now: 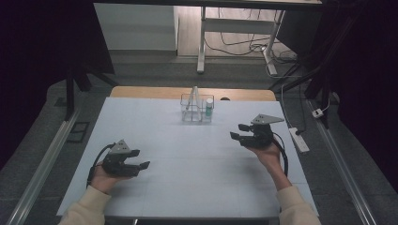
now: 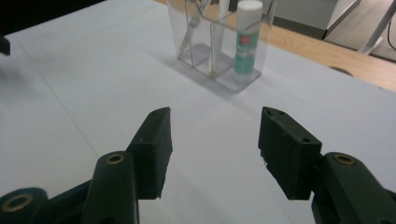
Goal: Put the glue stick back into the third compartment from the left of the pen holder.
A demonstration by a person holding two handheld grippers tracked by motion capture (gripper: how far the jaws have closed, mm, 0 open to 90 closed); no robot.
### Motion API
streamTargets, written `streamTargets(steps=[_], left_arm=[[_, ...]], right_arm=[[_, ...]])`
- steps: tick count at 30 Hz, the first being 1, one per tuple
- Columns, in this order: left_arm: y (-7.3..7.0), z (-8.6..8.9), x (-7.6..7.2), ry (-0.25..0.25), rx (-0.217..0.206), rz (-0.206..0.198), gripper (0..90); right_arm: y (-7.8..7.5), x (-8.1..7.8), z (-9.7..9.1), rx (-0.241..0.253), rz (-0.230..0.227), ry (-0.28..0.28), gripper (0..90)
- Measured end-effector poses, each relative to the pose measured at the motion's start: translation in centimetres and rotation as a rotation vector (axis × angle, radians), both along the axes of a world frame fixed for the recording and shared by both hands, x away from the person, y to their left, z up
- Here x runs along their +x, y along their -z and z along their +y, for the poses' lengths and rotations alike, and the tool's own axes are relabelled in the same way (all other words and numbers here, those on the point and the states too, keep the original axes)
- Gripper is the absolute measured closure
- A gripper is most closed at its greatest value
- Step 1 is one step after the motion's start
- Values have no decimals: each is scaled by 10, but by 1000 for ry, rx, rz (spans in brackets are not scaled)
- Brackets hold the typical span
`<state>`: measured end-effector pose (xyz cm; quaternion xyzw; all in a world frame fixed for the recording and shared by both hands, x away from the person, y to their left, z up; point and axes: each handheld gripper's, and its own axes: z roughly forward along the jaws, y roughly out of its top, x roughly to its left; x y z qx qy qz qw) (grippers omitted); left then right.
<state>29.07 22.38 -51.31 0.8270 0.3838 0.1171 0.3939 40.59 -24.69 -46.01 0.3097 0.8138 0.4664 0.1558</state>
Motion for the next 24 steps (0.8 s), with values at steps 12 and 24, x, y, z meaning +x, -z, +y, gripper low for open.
streamTargets(steps=[12,24], left_arm=[[0,0,0,0,2,-2,322],[0,-1,0,-4,6,-6,322]], right_arm=[[12,-37,-33,-27,23,18,420],[22,-60,-59,-50,25,37,413]])
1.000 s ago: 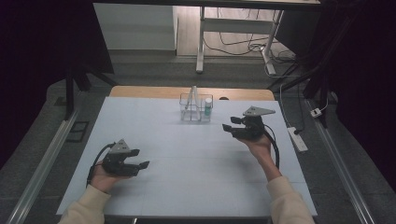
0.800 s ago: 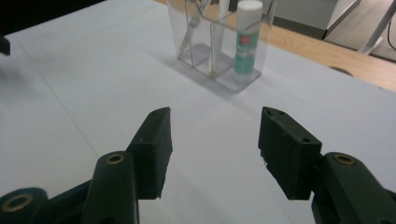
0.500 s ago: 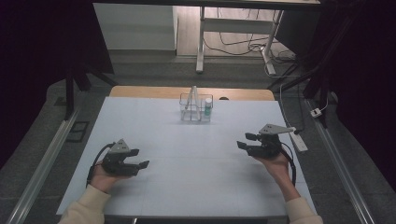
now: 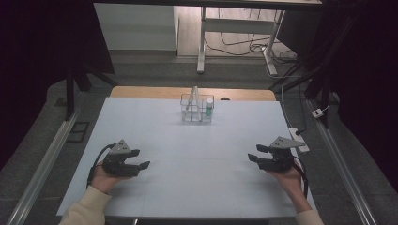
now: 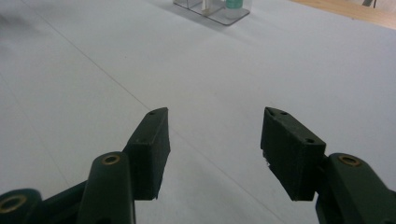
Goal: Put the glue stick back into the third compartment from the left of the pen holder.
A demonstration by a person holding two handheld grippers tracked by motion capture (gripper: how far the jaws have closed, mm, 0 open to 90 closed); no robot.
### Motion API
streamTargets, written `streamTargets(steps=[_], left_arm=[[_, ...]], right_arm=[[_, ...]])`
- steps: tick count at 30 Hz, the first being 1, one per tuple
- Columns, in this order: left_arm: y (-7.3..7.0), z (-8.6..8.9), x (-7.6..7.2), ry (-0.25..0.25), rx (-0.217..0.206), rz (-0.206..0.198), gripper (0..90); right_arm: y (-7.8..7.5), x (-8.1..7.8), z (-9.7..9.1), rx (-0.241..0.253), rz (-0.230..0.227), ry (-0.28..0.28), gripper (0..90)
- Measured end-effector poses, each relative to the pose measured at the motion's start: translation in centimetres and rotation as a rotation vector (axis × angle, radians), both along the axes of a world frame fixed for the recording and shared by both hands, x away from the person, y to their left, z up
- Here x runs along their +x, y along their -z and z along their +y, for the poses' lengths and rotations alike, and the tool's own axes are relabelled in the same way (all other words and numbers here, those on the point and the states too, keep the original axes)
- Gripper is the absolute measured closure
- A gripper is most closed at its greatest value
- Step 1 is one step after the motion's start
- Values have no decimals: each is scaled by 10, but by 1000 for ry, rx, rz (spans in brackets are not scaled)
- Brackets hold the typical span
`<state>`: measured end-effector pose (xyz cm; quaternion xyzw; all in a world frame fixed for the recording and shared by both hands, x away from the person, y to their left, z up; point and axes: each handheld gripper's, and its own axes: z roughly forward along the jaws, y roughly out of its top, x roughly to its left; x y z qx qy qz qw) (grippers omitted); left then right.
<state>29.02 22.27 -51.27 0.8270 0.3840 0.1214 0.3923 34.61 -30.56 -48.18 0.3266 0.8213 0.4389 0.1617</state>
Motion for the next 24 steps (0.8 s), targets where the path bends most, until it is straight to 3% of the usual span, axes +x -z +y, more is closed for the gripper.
streamTargets(steps=[8,16,24], left_arm=[[0,0,0,2,1,-3,318],[-1,0,-1,0,-1,-8,318],[-1,0,-1,-1,0,-11,317]], right_arm=[[5,-7,-10,-8,-1,7,410],[8,-7,-6,-44,-3,-9,404],[7,-8,-7,-45,-6,-10,403]])
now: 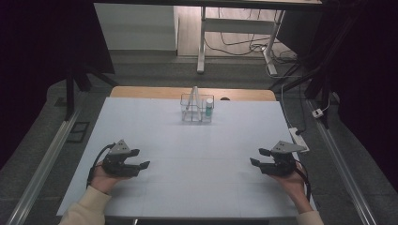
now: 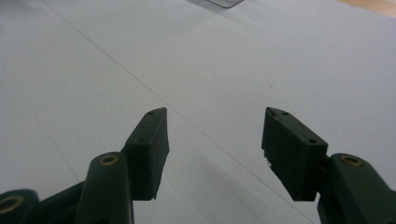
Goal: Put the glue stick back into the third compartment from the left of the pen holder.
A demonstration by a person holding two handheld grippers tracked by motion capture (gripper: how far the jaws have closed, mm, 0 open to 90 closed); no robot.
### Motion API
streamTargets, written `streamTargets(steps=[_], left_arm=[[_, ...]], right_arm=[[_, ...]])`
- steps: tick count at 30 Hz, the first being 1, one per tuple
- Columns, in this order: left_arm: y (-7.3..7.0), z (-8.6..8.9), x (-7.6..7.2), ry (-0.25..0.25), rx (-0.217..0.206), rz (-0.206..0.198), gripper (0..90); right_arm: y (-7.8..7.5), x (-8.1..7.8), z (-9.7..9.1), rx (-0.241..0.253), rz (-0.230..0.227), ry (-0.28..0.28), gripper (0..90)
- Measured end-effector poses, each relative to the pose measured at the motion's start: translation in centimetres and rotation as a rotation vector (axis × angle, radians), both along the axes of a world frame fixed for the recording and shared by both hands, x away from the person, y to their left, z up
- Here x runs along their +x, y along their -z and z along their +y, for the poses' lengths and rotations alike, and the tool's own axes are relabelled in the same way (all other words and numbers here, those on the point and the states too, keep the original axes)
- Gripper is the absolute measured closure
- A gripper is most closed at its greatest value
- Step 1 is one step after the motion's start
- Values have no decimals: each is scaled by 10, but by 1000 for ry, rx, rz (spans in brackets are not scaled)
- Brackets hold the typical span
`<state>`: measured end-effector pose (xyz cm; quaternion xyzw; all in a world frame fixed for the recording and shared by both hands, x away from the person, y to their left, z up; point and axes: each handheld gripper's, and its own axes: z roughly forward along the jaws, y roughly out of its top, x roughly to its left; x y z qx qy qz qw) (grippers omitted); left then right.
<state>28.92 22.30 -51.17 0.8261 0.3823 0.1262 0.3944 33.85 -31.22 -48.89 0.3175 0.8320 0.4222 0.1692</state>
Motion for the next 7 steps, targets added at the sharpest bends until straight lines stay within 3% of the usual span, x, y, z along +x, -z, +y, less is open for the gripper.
streamTargets(steps=[7], left_arm=[[0,0,0,-2,0,-1,316]], right_arm=[[1,0,1,-8,4,-4,397]])
